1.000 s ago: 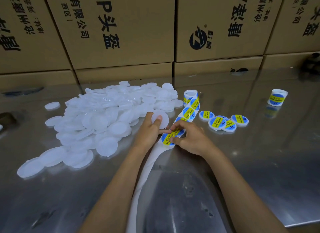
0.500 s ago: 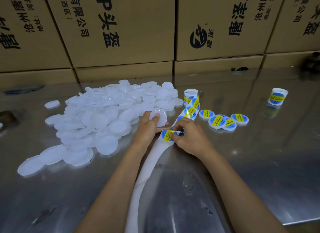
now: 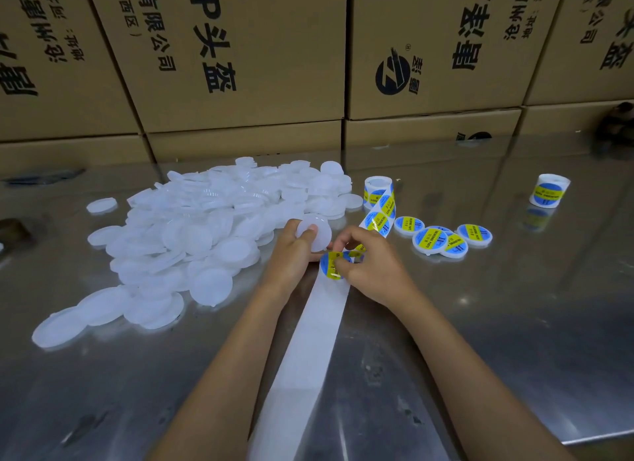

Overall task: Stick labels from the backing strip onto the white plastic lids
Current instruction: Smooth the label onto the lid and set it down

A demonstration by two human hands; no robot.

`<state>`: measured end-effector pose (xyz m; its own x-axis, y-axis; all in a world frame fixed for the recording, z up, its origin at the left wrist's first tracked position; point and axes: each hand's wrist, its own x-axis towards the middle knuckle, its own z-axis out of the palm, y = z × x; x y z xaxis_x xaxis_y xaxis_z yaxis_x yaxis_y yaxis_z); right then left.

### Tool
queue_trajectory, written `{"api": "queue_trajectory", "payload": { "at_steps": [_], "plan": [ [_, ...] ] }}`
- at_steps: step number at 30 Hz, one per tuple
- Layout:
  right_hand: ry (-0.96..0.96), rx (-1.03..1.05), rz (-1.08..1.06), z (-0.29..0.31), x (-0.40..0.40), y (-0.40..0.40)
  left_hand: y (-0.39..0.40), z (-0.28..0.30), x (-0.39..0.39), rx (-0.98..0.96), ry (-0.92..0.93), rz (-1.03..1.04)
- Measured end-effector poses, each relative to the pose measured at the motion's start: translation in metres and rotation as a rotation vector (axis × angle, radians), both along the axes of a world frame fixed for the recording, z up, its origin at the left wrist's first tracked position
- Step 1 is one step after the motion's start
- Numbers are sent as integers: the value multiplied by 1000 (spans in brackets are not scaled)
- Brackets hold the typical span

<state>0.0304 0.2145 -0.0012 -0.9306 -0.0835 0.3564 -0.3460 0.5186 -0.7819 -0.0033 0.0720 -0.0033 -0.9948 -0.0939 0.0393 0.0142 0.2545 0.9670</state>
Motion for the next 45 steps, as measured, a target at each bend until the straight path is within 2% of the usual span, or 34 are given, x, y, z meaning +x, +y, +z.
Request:
{"api": "queue_trajectory", "payload": {
  "at_steps": [4, 7, 10, 14, 22, 27, 45],
  "plan": [
    [-149, -412, 31, 11, 0, 3, 1, 3, 3, -15, -49, 5],
    [-249, -699, 61, 16, 0, 9, 1, 6, 5, 177, -72, -38],
    [-269, -825, 93, 18, -1, 11, 2, 12, 7, 304, -80, 9],
    [-250, -805, 64, 19, 0, 7, 1, 18, 10, 476, -89, -14],
    [-174, -701, -16, 20, 4, 0, 6, 26, 23, 601, -81, -249],
    [-133, -690, -50, 21, 4, 0, 7, 24, 24, 687, -128, -286],
    [-30, -545, -125, 12, -3, -2, 12, 24, 24, 639, -112, -355]
  ]
}}
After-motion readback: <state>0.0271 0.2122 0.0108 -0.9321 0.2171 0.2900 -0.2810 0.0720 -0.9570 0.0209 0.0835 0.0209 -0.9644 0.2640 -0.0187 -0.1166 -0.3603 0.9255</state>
